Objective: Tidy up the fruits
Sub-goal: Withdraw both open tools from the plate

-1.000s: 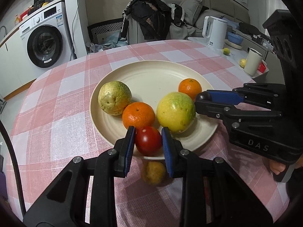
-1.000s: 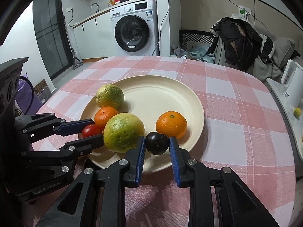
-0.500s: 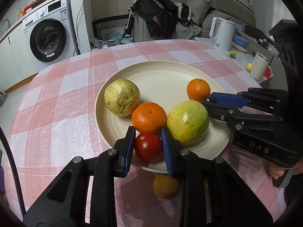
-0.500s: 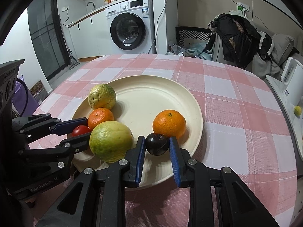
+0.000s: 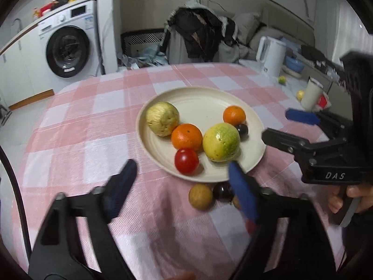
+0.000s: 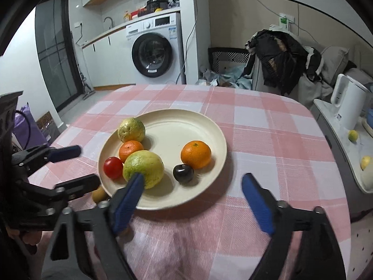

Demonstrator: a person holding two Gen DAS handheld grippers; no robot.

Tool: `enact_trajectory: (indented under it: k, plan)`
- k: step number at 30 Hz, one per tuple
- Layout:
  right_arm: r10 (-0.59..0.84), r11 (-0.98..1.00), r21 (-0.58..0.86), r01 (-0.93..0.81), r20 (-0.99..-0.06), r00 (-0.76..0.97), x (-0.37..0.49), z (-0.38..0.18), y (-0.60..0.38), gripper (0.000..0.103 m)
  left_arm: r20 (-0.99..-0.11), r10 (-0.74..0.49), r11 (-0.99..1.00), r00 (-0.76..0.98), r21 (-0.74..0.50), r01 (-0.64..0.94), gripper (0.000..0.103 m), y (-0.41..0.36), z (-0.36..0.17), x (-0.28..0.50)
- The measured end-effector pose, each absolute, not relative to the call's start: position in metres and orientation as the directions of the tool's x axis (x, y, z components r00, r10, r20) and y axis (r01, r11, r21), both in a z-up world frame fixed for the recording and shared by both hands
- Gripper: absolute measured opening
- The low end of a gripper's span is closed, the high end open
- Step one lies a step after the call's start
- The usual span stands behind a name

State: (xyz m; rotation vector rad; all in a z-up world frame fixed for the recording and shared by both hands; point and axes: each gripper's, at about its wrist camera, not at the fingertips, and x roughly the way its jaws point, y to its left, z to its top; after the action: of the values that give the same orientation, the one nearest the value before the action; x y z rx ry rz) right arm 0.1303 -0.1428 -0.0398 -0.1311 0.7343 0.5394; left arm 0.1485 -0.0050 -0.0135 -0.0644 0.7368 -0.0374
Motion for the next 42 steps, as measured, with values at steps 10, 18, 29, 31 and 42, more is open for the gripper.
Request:
enact_trajectory:
  k: [10,18,29,31,42]
  plan:
    - [0.480,0.823,0.142,-0.550,-0.692,0.539,0.097,-0.038,-0.150,0.103,-0.622,0.002,0.998,0.783,-0.048,-0.040,0.102,0.000,0.009,0.093]
    - [0.470,0.793,0.096,-0.602,-0.726,0.503,0.076,-0.044,-0.137,0.103,-0.616,0.024,0.999,0.788,-0.006,-0.035,0.102,-0.006,0.012,0.071]
    - [0.455,0.738,0.054,-0.673,-0.776,0.437,0.062,-0.060,-0.116,0.103,-0.630,0.023,0.999,0.776,-0.010,-0.038,0.102,-0.006,0.007,0.076]
    - [0.456,0.728,0.058,-0.683,-0.785,0.419,0.061,-0.064,-0.113,0.103,-0.636,0.019,0.999,0.771,-0.014,-0.036,0.102,-0.005,0.006,0.079]
    - [0.416,0.724,0.034,-0.688,-0.818,0.398,0.060,-0.079,-0.105,0.103,-0.655,0.020,0.999,0.755,-0.019,-0.042,0.102,-0.003,-0.002,0.084]
